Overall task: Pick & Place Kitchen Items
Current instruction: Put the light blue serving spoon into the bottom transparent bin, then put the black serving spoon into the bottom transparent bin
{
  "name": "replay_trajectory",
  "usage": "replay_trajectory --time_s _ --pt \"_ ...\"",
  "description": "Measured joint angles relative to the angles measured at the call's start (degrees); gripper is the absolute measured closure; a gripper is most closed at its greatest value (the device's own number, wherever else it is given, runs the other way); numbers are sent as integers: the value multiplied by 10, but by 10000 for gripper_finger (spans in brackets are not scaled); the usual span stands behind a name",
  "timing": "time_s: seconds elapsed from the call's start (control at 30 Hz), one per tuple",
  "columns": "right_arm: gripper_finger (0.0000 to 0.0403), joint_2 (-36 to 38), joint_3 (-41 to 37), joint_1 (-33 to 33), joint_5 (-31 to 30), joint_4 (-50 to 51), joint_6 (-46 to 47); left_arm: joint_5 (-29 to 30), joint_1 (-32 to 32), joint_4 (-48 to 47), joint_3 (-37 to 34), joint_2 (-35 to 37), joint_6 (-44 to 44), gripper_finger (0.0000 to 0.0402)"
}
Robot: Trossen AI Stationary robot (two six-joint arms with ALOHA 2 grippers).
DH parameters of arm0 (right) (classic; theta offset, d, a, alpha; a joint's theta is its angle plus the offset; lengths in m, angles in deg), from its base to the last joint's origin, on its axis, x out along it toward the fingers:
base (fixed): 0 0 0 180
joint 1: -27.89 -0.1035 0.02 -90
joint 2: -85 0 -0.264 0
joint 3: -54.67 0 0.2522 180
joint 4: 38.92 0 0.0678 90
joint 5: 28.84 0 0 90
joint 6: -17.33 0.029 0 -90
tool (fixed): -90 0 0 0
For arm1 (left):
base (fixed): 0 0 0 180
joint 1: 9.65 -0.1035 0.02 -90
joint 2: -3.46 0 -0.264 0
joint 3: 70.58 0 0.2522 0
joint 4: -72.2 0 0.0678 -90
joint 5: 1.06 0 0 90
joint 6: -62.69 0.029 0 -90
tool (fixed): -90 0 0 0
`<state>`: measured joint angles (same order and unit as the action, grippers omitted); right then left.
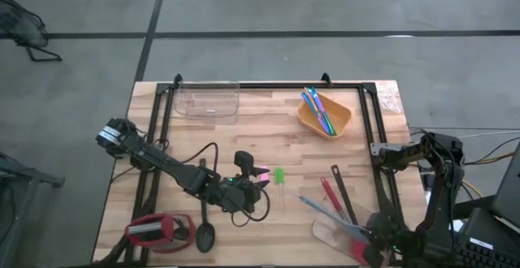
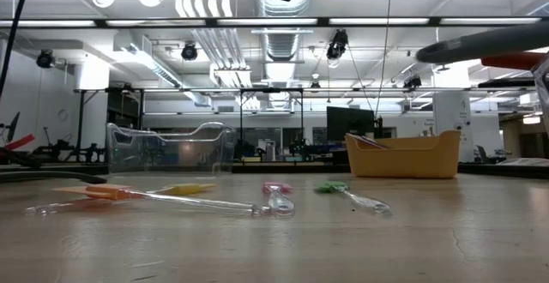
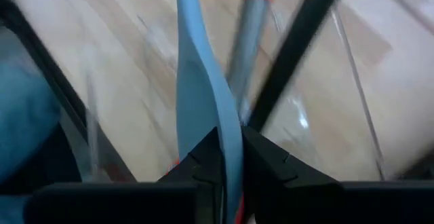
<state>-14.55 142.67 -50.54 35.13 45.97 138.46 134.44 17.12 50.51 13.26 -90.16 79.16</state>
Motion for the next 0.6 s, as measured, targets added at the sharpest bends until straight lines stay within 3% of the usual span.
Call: replay_trajectory --time_s 0.2,0.37,0.6 --pt "317 0 -3 2 58 -4 14 0 0 0 0 0 -1 219" --pt "279 1 -2 3 57 2 21 0 0 0 0 0 -5 219" --pt "234 21 -1 8 -70 5 -18 0 0 -3 0 0 -39 219"
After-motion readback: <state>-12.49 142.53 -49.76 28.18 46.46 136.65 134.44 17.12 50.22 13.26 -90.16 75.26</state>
